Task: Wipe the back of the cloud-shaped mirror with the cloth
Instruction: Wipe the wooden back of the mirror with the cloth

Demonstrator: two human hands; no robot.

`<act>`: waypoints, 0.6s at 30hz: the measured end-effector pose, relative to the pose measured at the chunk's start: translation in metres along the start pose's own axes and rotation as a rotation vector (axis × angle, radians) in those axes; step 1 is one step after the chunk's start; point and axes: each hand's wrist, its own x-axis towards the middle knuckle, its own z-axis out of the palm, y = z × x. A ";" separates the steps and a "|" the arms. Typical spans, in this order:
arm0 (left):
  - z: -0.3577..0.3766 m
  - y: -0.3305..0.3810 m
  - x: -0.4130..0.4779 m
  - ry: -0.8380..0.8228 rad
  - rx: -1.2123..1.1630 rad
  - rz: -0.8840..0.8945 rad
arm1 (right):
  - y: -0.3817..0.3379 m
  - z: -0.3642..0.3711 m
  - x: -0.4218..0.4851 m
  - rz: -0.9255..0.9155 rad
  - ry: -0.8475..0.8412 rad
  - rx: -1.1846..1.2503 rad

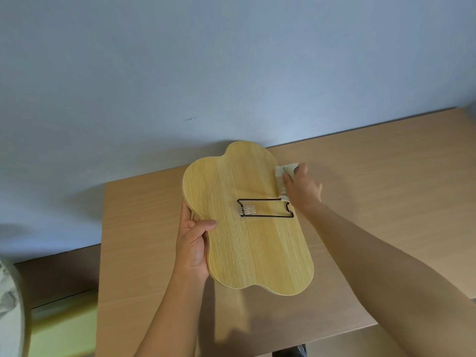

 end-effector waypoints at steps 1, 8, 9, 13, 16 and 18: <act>0.001 0.000 0.000 0.001 0.002 0.001 | 0.002 -0.005 -0.001 0.027 0.042 0.004; 0.002 0.001 -0.001 -0.004 -0.009 0.014 | -0.042 -0.027 -0.079 -0.177 -0.120 0.536; 0.003 0.001 -0.001 -0.006 -0.009 0.017 | -0.048 -0.022 -0.091 -0.234 -0.157 0.523; 0.004 0.001 -0.002 -0.002 -0.002 0.019 | -0.043 -0.007 -0.101 -0.240 -0.168 0.421; 0.004 0.001 -0.002 0.002 0.001 0.016 | -0.009 -0.006 -0.086 -0.146 -0.106 0.285; 0.004 0.002 -0.002 -0.004 0.004 0.015 | 0.020 -0.005 -0.074 -0.083 -0.065 0.166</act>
